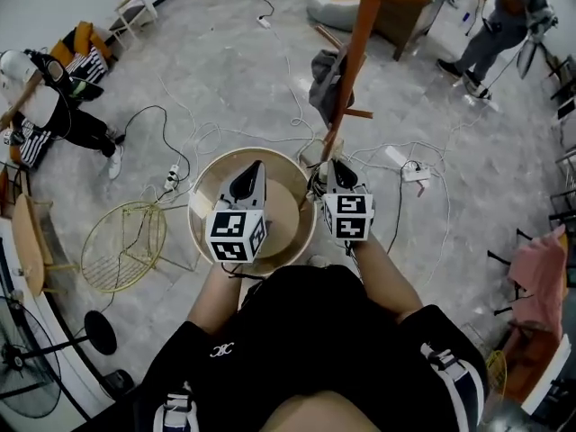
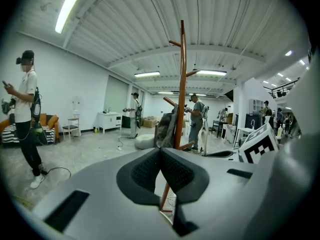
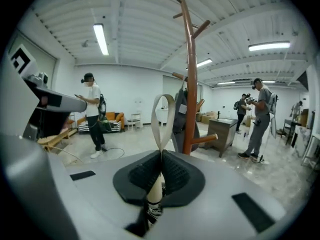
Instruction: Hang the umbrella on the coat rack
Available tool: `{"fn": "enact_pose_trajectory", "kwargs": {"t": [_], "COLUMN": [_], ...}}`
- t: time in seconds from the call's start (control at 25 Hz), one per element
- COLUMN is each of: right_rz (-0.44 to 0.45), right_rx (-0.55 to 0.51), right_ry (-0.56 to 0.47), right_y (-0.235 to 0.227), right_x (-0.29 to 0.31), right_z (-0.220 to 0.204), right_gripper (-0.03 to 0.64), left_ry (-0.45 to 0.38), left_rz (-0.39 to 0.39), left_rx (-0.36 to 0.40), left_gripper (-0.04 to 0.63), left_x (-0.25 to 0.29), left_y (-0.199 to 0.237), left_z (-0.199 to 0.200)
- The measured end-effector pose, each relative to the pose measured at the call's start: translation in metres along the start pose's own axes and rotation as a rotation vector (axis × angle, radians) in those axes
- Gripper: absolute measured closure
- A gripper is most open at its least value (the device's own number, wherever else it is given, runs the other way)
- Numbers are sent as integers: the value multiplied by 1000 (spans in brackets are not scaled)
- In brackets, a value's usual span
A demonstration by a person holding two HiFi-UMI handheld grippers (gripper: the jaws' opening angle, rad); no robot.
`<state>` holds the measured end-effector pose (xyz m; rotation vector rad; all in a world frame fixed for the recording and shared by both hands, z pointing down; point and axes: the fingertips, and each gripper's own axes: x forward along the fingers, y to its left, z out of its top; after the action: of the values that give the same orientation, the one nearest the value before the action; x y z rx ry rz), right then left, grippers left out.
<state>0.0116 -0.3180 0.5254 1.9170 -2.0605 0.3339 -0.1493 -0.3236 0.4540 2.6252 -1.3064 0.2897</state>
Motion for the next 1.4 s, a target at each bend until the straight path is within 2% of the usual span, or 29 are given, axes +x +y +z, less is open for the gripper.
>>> {"fn": "enact_pose_trajectory", "kwargs": {"t": [0.16, 0.32, 0.56, 0.76, 0.84, 1.16, 1.4], "right_rz": [-108, -183, -223, -281, -292, -327, -311], "right_rx": [-73, -215, -410, -654, -712, -753, -777], "right_ry": [63, 134, 244, 274, 287, 334, 365], "right_y": [-4, -11, -23, -38, -42, -61, -69], "right_x": [23, 47, 78, 98, 105, 131, 147], "right_z": [-22, -42, -77, -96, -104, -121, -128], "right_gripper": [600, 600, 600, 600, 600, 600, 600], "left_ry": [12, 20, 12, 11, 14, 25, 43], "left_rz": [-26, -36, -10, 19, 39, 120, 171], "left_rx": [-7, -13, -25, -26, -30, -38, -45], "left_gripper": [578, 578, 578, 578, 578, 578, 578], "left_x": [4, 8, 10, 8, 5, -7, -15], "left_y": [15, 24, 39, 48, 53, 70, 78], "left_z": [-6, -8, -7, -8, -11, -18, -27]}}
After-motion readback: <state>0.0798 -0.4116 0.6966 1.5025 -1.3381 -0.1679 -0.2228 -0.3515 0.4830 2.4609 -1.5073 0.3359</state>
